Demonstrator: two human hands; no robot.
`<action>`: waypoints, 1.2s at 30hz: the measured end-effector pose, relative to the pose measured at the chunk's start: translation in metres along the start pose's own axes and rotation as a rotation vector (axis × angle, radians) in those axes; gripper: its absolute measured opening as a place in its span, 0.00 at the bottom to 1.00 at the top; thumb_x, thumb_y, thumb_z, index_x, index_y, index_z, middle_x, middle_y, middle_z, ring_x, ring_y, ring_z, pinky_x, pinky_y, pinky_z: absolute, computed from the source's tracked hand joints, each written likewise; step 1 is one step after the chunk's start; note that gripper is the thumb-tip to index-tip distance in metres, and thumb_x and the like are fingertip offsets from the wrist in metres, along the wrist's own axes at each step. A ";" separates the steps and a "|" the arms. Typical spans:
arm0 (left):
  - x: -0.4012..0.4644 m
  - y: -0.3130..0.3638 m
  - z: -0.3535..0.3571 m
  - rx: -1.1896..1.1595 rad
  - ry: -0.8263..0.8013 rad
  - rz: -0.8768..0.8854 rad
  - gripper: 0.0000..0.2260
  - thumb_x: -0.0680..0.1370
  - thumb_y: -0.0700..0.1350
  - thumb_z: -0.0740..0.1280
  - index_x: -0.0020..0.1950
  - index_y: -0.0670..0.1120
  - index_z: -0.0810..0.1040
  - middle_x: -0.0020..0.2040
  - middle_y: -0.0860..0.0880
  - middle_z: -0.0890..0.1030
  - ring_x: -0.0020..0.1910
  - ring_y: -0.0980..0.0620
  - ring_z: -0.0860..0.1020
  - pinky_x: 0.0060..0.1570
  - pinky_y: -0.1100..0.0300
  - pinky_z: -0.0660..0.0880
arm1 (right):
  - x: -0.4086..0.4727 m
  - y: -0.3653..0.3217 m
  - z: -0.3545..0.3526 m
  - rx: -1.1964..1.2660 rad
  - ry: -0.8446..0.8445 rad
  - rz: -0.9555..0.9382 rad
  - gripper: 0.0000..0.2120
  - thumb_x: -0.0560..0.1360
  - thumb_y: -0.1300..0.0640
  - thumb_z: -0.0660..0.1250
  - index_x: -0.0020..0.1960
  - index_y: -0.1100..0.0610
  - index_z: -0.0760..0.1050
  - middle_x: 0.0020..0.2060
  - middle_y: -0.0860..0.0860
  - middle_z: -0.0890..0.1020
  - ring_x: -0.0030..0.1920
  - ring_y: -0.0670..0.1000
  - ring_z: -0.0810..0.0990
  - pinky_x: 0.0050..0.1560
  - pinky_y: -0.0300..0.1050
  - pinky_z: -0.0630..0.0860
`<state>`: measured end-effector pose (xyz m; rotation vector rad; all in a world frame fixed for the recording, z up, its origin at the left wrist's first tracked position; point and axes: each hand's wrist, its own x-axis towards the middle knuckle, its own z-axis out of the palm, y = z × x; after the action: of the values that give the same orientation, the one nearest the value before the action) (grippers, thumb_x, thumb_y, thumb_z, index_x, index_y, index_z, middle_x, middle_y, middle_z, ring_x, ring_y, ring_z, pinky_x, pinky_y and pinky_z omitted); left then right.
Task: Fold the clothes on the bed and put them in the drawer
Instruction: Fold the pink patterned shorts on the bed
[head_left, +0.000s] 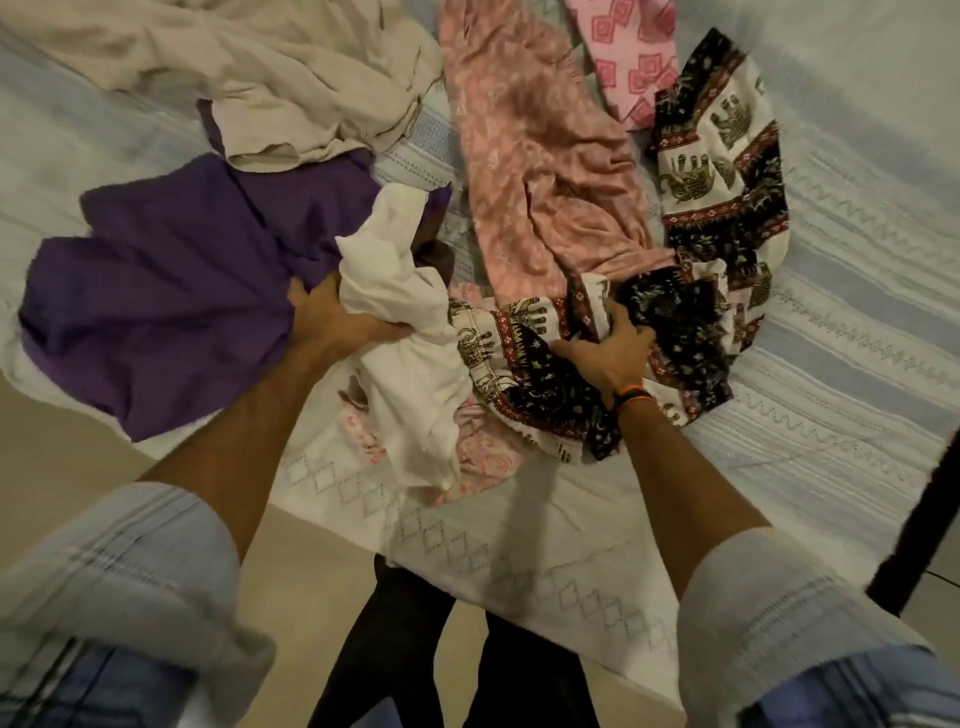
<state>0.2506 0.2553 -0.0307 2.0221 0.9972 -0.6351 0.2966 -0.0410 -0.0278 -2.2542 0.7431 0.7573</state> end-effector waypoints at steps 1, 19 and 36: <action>0.002 0.000 0.002 0.014 0.002 0.001 0.51 0.56 0.60 0.82 0.75 0.49 0.65 0.77 0.45 0.61 0.77 0.43 0.56 0.75 0.50 0.57 | -0.001 -0.003 0.007 0.005 -0.007 0.006 0.41 0.66 0.52 0.79 0.75 0.51 0.65 0.69 0.59 0.63 0.67 0.59 0.70 0.70 0.49 0.66; -0.104 0.061 -0.048 -0.441 -0.170 0.109 0.29 0.52 0.40 0.72 0.53 0.44 0.81 0.45 0.49 0.84 0.45 0.48 0.82 0.44 0.55 0.79 | -0.112 -0.083 0.016 0.614 -0.427 -0.129 0.17 0.67 0.74 0.66 0.55 0.66 0.81 0.52 0.60 0.85 0.55 0.62 0.82 0.56 0.57 0.81; -0.263 0.101 -0.238 -0.742 0.195 0.447 0.23 0.61 0.28 0.69 0.55 0.39 0.79 0.42 0.47 0.83 0.42 0.46 0.82 0.37 0.58 0.78 | -0.283 -0.224 -0.042 0.862 -0.533 -0.718 0.18 0.70 0.76 0.64 0.54 0.62 0.81 0.49 0.56 0.85 0.55 0.59 0.83 0.59 0.56 0.79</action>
<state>0.2058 0.2976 0.3327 1.5584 0.6998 0.1683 0.2689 0.1569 0.2757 -1.2813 -0.0482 0.4914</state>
